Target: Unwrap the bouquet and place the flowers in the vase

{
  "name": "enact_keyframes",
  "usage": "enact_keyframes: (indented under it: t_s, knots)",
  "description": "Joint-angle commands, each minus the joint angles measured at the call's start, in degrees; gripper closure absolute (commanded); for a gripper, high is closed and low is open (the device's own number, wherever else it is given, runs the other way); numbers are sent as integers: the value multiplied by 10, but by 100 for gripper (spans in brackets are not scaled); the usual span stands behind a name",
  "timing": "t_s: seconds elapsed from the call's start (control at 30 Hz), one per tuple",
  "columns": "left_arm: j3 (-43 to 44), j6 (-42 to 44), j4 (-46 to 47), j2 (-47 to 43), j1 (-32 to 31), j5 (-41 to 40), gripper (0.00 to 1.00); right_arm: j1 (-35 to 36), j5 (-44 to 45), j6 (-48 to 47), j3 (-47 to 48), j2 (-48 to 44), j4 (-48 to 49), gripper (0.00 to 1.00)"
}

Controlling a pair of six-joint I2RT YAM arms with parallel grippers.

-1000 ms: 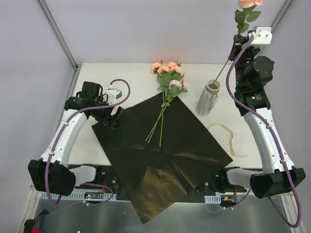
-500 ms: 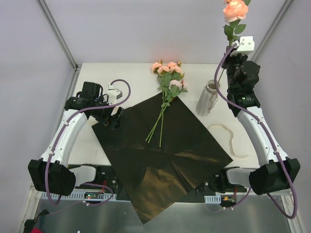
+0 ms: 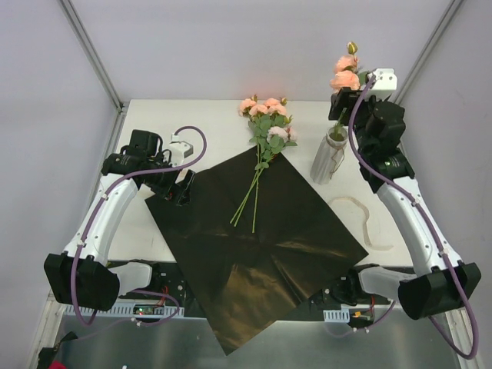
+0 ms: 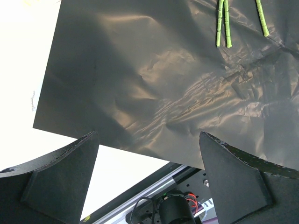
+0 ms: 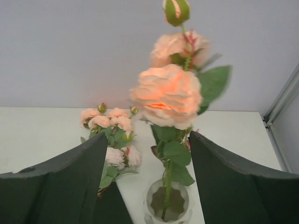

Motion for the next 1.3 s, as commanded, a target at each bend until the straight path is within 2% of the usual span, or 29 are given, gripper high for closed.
enact_keyframes:
  t_s: [0.0, 0.13, 0.23, 0.33, 0.43, 0.63, 0.73, 1.27]
  knots:
    - [14, 13, -11, -11, 7, -4, 12, 33, -6, 37, -1, -54, -25, 26]
    - [13, 12, -11, -8, 7, -6, 12, 86, -3, 25, -6, -68, -37, 26]
    - [13, 7, -10, -2, 7, -6, 12, 161, 4, 21, 16, -40, -71, 26]
    - [12, 6, -8, 0, 7, -6, 12, 198, 17, 41, 36, 24, -142, 26]
    - [11, 5, -6, -1, 7, -11, 12, 212, 0, 85, 68, 108, -205, 29]
    - [4, 9, -5, -6, 7, -19, 12, 218, -51, 156, 98, 277, -236, 38]
    - [-2, 10, -4, -10, 7, -20, 12, 218, -38, 186, 128, 333, -263, 41]
    - [-28, 23, 12, -14, 8, -30, 12, 209, -30, 257, 173, 469, -232, 52]
